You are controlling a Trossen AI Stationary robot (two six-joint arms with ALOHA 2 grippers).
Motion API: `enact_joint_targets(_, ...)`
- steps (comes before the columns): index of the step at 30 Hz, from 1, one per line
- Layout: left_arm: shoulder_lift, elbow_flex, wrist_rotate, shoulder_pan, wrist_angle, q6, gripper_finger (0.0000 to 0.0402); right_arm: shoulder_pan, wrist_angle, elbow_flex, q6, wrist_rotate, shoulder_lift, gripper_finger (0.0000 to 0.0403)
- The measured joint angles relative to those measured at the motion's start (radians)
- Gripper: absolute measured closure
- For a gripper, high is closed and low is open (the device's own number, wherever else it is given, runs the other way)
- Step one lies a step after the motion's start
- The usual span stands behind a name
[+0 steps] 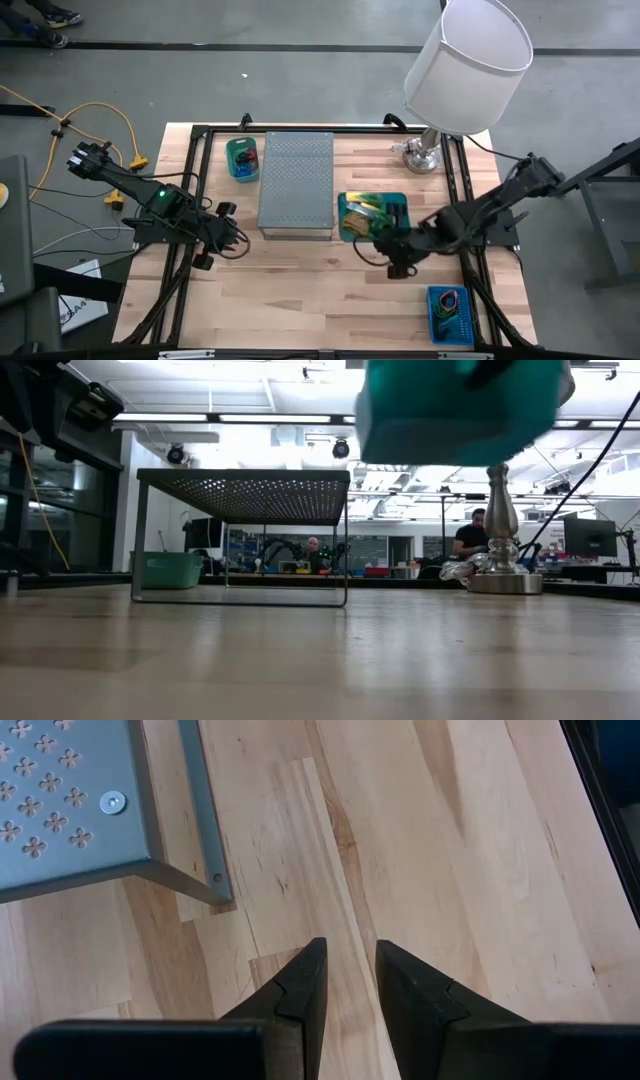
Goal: Pick & Place Office Desk Supplies
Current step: Put the blue bin with crayon boxes on the shelf
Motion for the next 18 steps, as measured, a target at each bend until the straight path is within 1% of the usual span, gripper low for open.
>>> enact_joint_targets(4,0.0,0.0,0.0,0.0,0.0,0.0,0.0319,-0.089,0.015,0.054,-0.087,-0.064,0.021,0.04)
enact_joint_targets(9,0.0,0.0,0.0,0.0,0.0,0.0,0.0319,-0.219,0.107,0.083,-0.19,-0.173,0.036,0.0399)
enact_joint_targets(13,0.0,0.0,0.0,0.0,0.0,0.0,0.0319,-0.299,0.157,0.105,-0.257,-0.2,0.067,0.0399)
enact_joint_targets(16,0.0,0.0,0.0,0.0,0.0,0.0,0.0319,-0.32,0.177,0.113,-0.294,-0.222,0.09,0.0399)
enact_joint_targets(18,0.0,0.0,0.0,0.0,0.0,0.0,0.0319,-0.323,0.203,0.115,-0.306,-0.216,0.1,0.0399)
